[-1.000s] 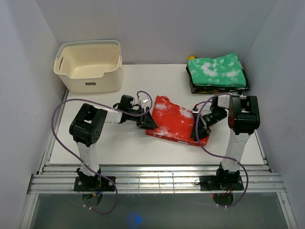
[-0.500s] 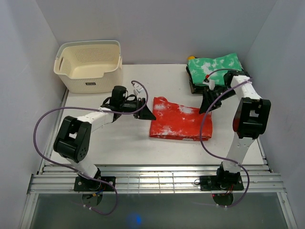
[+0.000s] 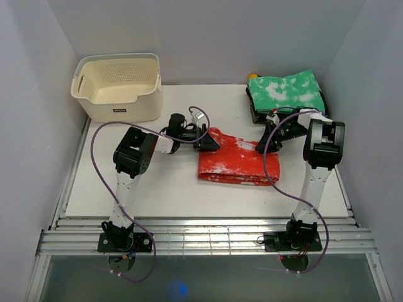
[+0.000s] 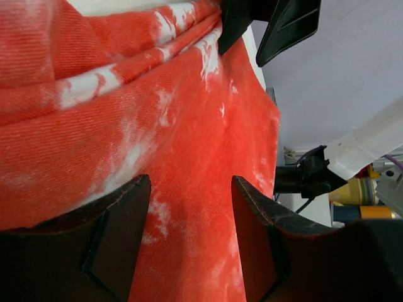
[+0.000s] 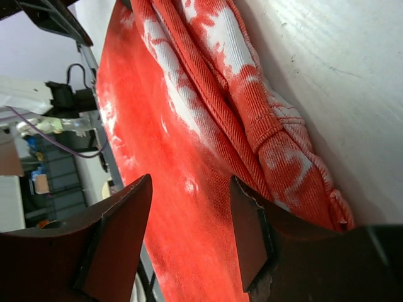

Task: Fold and stack the trousers
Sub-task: Fold the trousers, then neatly place the folded trousers to the corner

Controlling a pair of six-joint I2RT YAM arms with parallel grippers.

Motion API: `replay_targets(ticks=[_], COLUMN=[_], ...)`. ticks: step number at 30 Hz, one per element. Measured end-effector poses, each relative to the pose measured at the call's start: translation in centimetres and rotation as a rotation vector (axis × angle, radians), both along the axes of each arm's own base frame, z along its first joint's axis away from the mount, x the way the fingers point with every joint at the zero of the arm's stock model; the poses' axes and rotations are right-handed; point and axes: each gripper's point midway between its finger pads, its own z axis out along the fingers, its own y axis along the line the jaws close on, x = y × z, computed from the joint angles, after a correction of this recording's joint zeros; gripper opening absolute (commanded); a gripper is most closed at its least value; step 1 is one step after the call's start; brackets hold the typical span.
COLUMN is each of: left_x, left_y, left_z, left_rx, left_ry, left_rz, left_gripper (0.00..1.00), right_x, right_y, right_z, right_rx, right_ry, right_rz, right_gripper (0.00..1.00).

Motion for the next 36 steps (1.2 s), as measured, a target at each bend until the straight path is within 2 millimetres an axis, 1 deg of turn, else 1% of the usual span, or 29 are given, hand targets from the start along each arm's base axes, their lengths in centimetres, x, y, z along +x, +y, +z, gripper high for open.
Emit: replay_targets(ticks=[1, 4, 7, 10, 12, 13, 14, 16, 18, 20, 21, 22, 24, 26, 28, 29, 32, 33, 36], left_x=[0.3, 2.1, 2.6, 1.9, 0.7, 0.1, -0.5, -1.6, -3.2, -5.1, -6.1, -7.0, -8.6, -10.2, -10.7, -10.5, -9.6, -9.5, -8.7], left_y=[0.0, 0.6, 1.6, 2.5, 3.1, 3.5, 3.8, 4.2, 4.3, 4.1, 3.8, 3.2, 2.3, 1.6, 1.4, 1.5, 2.3, 2.5, 2.2], left_z=[-0.2, 0.3, 0.3, 0.8, 1.8, 2.6, 3.6, 5.8, 8.2, 9.8, 10.1, 10.1, 9.1, 7.1, 4.7, 3.4, -0.2, -0.4, 0.2], left_rx=[-0.026, -0.044, -0.043, -0.032, -0.025, -0.025, -0.028, -0.042, -0.063, -0.08, -0.084, -0.088, -0.082, -0.061, -0.03, -0.012, 0.027, 0.02, 0.003], left_ry=[0.031, 0.012, 0.012, 0.009, 0.009, 0.008, 0.003, -0.021, -0.056, -0.084, -0.086, -0.085, -0.057, 0.005, 0.07, 0.1, 0.196, 0.21, 0.187], left_rz=[-0.015, 0.028, 0.051, 0.066, 0.072, 0.076, 0.079, 0.079, 0.072, 0.052, 0.037, 0.018, -0.011, -0.038, -0.038, -0.024, 0.025, 0.019, 0.022], left_gripper=[0.67, 0.67, 0.67, 0.68, 0.68, 0.68, 0.68, 0.69, 0.69, 0.69, 0.69, 0.69, 0.69, 0.69, 0.68, 0.68, 0.67, 0.67, 0.67], right_x=[0.1, 0.7, 1.3, 2.0, 2.1, 1.9, 1.3, -0.6, -3.4, -6.0, -7.2, -8.3, -10.0, -11.5, -12.4, -12.3, -11.2, -10.6, -7.9], right_y=[-0.1, 0.0, -0.1, -0.1, -0.3, -0.3, -0.3, 0.1, 0.6, 1.2, 1.5, 1.7, 2.0, 2.0, 1.9, 1.9, 1.4, 1.1, 0.3], right_z=[0.0, 0.2, 0.4, 1.0, 1.9, 2.6, 3.6, 5.8, 7.6, 8.4, 8.1, 7.4, 5.0, 2.2, 0.2, -0.1, -0.1, 0.0, 0.1], right_rx=[0.012, 0.028, 0.015, -0.022, -0.042, -0.047, -0.046, -0.028, 0.005, 0.046, 0.066, 0.083, 0.106, 0.113, 0.124, 0.142, 0.127, 0.114, 0.059], right_ry=[0.015, 0.051, 0.043, -0.017, -0.066, -0.1, -0.119, -0.16, -0.17, -0.149, -0.121, -0.081, 0.031, 0.153, 0.251, 0.271, 0.265, 0.256, 0.206], right_rz=[-0.012, -0.029, -0.027, -0.004, 0.008, 0.01, 0.011, 0.01, 0.005, 0.001, -0.002, -0.004, -0.007, -0.011, -0.025, -0.038, -0.051, -0.054, -0.056], right_gripper=[0.6, 0.6, 0.6, 0.6, 0.6, 0.6, 0.59, 0.58, 0.57, 0.56, 0.52, 0.5, 0.47, 0.46, 0.44, 0.44, 0.43, 0.43, 0.42])
